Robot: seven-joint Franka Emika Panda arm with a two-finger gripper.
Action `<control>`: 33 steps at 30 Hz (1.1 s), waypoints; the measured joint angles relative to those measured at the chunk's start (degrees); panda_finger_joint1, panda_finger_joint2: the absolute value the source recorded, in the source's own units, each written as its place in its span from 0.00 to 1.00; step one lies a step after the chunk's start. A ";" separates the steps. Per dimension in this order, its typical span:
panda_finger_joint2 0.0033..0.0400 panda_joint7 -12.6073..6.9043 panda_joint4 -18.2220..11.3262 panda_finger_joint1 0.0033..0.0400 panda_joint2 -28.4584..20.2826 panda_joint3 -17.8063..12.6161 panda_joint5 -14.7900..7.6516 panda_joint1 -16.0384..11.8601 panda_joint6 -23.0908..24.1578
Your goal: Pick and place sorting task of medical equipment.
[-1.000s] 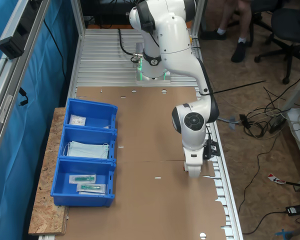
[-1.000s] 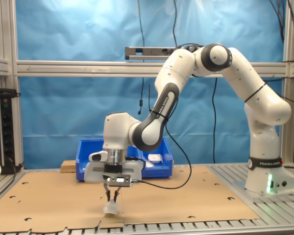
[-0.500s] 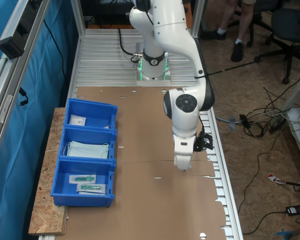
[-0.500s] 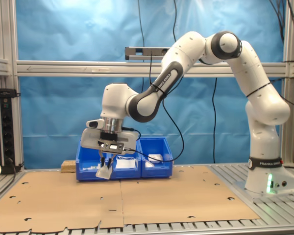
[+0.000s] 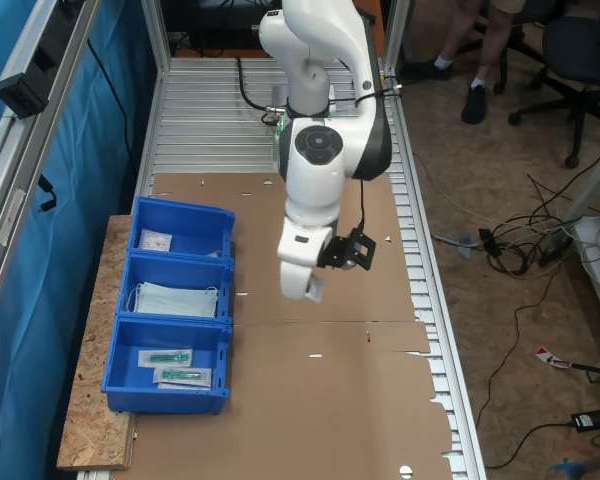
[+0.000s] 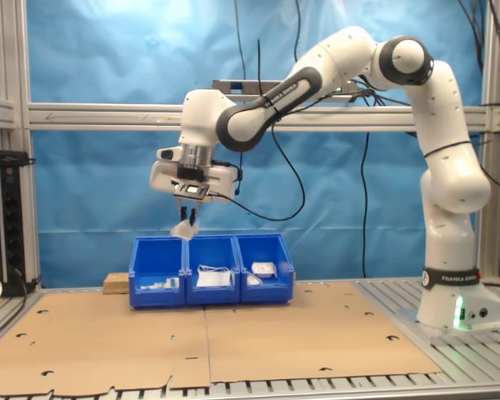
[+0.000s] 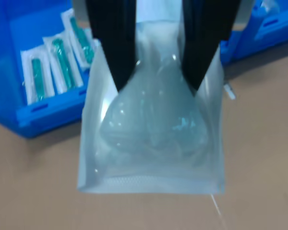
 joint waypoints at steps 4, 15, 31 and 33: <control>0.08 1.52 0.00 0.08 -2.21 -1.91 0.00 -1.14 -3.37; 0.08 10.60 0.00 0.08 -5.01 -9.02 0.00 -3.71 -13.23; 0.08 25.98 -2.35 0.08 -5.21 -17.22 0.00 -5.06 -25.19; 0.08 27.46 -3.05 0.08 -5.21 -17.76 0.00 -5.09 -26.03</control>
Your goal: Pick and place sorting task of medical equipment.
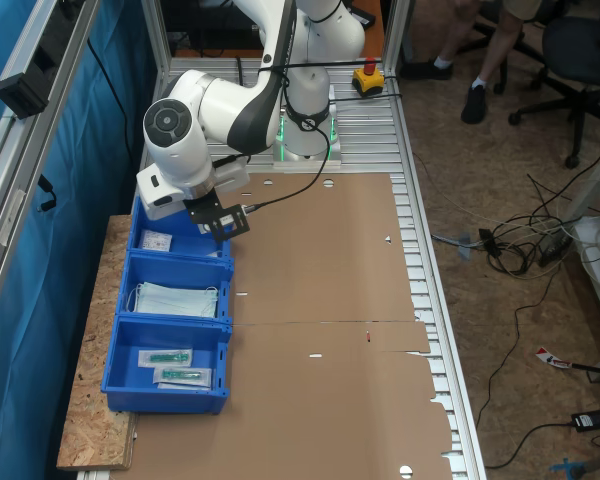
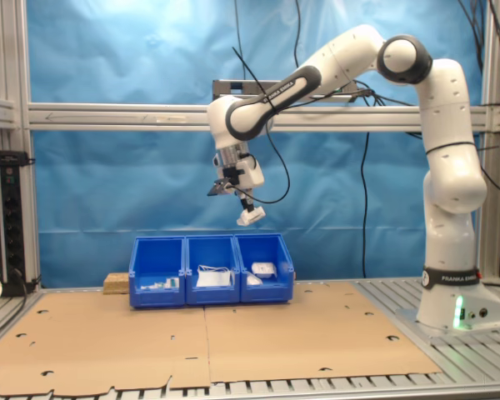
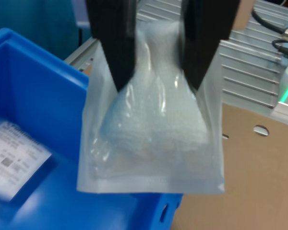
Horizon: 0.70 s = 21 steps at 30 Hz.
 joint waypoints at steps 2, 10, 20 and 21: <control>0.08 1.35 -0.67 0.08 0.00 -0.41 0.00 -0.01 -0.82; 0.08 5.41 -1.94 0.08 0.02 -1.17 0.00 -0.01 -2.11; 0.08 9.51 -2.21 0.08 0.02 -1.72 0.00 -0.01 -1.71; 0.08 9.90 -2.24 0.08 0.02 -1.76 0.00 -0.01 -1.65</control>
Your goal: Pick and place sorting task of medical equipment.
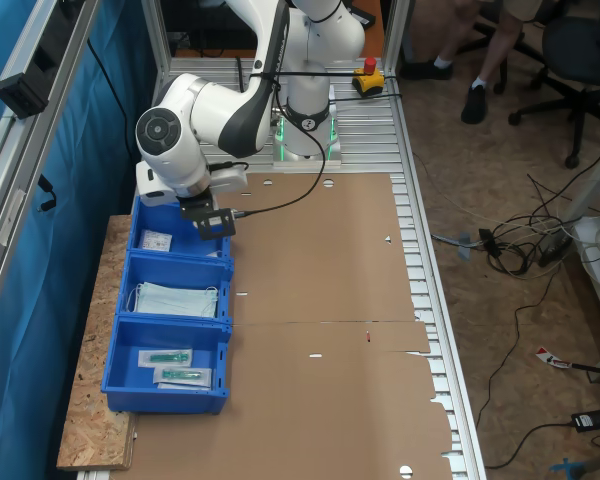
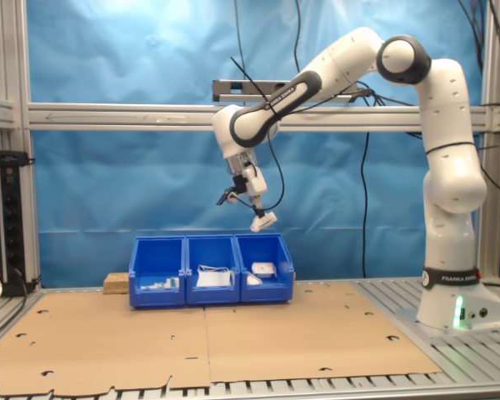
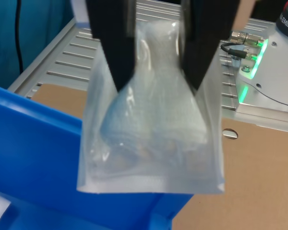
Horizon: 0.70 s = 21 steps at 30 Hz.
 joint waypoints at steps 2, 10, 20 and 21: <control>0.08 0.59 -0.05 0.08 0.00 -0.10 0.00 0.00 0.11; 0.09 2.94 -0.14 0.09 0.00 -0.62 0.00 0.00 1.32; 0.09 4.71 -0.14 0.09 0.00 -0.95 0.00 0.00 2.19; 0.09 4.82 -0.14 0.09 0.00 -0.97 0.00 0.00 2.23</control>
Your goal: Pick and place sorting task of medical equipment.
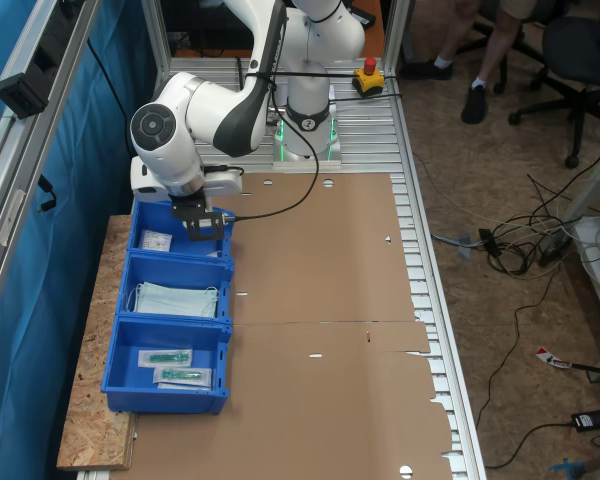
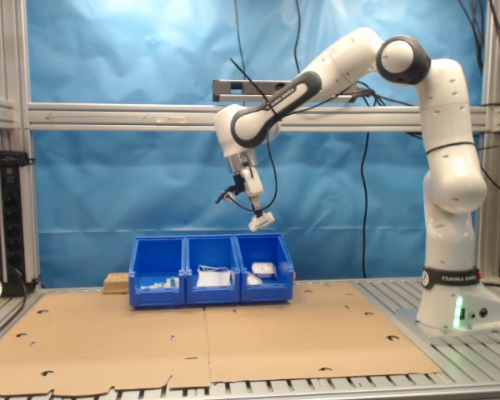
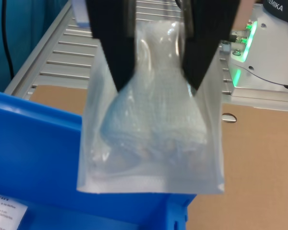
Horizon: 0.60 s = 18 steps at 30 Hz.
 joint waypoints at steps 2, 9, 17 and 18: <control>0.09 0.26 0.00 0.09 0.00 -0.03 0.00 0.00 0.07; 0.09 1.02 0.00 0.09 0.00 -0.06 0.00 0.00 0.23; 0.16 1.76 0.00 0.16 0.00 -0.08 0.00 0.00 0.53; 0.16 1.86 0.00 0.16 0.00 -0.08 0.00 0.00 0.58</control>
